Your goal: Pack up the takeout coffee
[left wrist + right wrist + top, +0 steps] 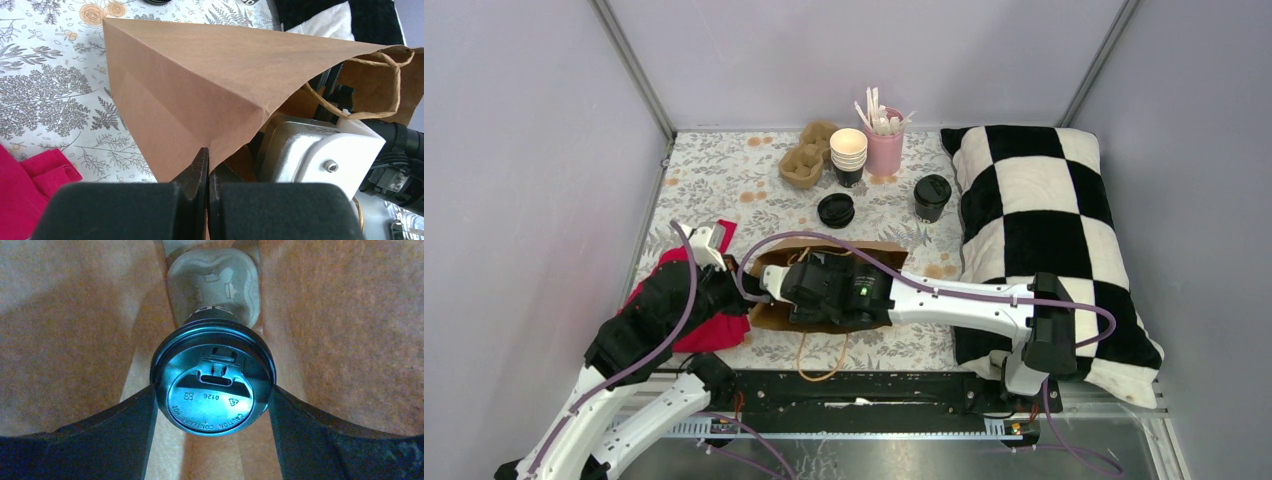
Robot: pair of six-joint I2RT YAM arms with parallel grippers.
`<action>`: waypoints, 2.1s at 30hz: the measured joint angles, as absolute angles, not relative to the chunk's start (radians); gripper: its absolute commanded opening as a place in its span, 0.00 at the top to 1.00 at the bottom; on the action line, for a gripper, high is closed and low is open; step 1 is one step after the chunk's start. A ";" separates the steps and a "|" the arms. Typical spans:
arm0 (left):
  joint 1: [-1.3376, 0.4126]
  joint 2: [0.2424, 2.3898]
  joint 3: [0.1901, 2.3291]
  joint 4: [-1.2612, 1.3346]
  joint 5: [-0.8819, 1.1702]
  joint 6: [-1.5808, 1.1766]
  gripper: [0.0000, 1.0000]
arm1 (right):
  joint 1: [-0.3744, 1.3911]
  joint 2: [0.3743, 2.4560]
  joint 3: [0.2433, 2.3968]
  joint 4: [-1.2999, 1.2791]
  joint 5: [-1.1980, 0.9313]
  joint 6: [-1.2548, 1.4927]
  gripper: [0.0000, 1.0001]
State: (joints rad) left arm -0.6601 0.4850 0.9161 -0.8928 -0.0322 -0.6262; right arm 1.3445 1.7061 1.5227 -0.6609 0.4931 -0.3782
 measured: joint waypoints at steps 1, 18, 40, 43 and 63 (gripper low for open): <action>-0.660 0.485 0.916 -0.894 -0.035 -0.624 1.00 | 1.345 1.707 1.521 -0.660 0.497 -0.383 0.39; -0.660 0.486 0.935 -0.934 -0.159 -0.586 1.00 | 1.324 1.680 1.443 -0.727 0.408 -0.530 0.39; -0.660 0.509 0.935 -0.934 -0.157 -0.571 1.00 | 1.318 1.728 1.462 -0.724 0.606 -0.567 0.38; -0.660 0.509 0.935 -0.934 -0.157 -0.568 1.00 | 1.313 1.760 1.457 -0.692 0.632 -0.572 0.38; -0.660 0.498 0.935 -0.950 -0.147 -0.565 1.00 | 1.281 1.757 1.431 -0.612 0.606 -0.566 0.39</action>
State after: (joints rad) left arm -0.6601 0.4976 0.9352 -0.9501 -0.1467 -0.5652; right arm 1.2808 1.7569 1.4311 -0.6117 0.6056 -0.5663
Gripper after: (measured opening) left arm 0.005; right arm 0.818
